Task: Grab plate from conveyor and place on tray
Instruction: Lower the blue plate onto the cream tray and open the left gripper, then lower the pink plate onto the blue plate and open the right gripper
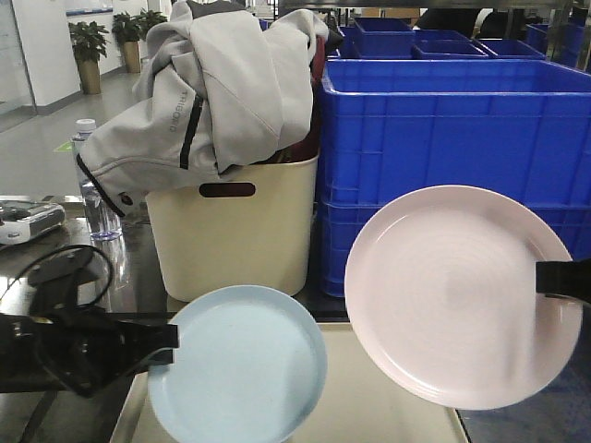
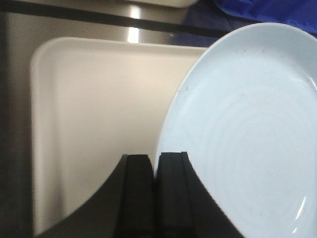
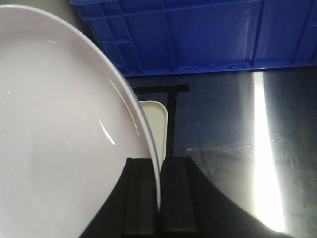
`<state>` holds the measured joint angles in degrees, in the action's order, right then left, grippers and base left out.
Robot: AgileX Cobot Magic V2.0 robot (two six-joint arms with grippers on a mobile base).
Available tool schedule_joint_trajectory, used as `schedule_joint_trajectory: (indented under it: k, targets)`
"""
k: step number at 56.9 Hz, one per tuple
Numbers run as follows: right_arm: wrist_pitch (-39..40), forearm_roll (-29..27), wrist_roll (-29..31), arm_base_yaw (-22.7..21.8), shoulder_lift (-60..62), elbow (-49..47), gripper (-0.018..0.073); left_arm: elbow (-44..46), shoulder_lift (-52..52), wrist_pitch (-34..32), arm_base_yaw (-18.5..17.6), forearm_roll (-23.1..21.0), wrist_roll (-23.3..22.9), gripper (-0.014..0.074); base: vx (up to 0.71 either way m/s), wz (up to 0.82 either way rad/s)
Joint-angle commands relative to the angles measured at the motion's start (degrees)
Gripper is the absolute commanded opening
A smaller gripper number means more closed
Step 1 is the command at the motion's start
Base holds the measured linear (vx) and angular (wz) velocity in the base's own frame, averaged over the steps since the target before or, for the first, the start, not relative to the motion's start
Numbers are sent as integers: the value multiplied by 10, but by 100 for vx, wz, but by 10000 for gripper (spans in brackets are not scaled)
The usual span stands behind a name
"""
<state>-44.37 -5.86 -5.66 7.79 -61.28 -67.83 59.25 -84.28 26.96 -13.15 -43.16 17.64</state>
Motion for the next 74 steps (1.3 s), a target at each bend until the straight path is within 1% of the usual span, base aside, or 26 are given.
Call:
schedule_joint_trajectory:
  k: [1,11,17,22,34,38,42,45,50,54,57,61,64,66,69,74]
  targets:
    - [51,-4,0,-3,10,-15,-12,44,-16,-31,-19,-46,19,0,0,0]
    - [51,-6,0,-3,10,-15,-12,89,-72,-23,-41,-47,17,8,0,0]
    - [51,-6,0,-3,10,-15,-12,111,-95,-4,-49,-45,22,45,0,0]
    - [51,-6,0,-3,10,-15,-12,123,-103,1,-57,-42,30,109,0,0]
    - [48,-6,0,-3,10,-15,-12,125,-105,-9,-63,-42,33,325,0,0]
    - [46,-6,0,-3,10,-15,-12,125,-105,-9,-63,-42,33,386,0,0]
    - [46,-9,0,-3,10,-15,-12,125,-102,-4,-63,-41,33,423,0,0]
    - [46,-20,1,-3,9,-15,-12,125,-97,4,-62,-41,33,430,0,0]
    - [47,-39,1,-3,0,-15,-12,125,-79,17,-57,-31,33,415,0,0]
    - [47,-54,4,-3,-13,-15,-11,125,-55,37,-56,-10,33,358,0,0]
    - [50,-65,6,-3,-26,-15,-11,125,-27,52,-56,17,33,281,0,0]
    - [55,-89,13,-3,-50,-15,-11,124,14,63,-56,65,27,130,0,0]
    - [61,-112,24,-3,-73,-15,-11,124,43,63,-56,103,16,-1,0,0]
    - [67,-126,38,-3,-88,-15,-11,124,64,58,-55,124,7,-9,0,0]
    - [76,-149,57,-2,-111,-15,-10,124,91,46,-50,161,-21,-8,0,0]
    - [83,-206,84,-2,-149,-15,-10,124,129,29,-43,213,-76,-6,0,0]
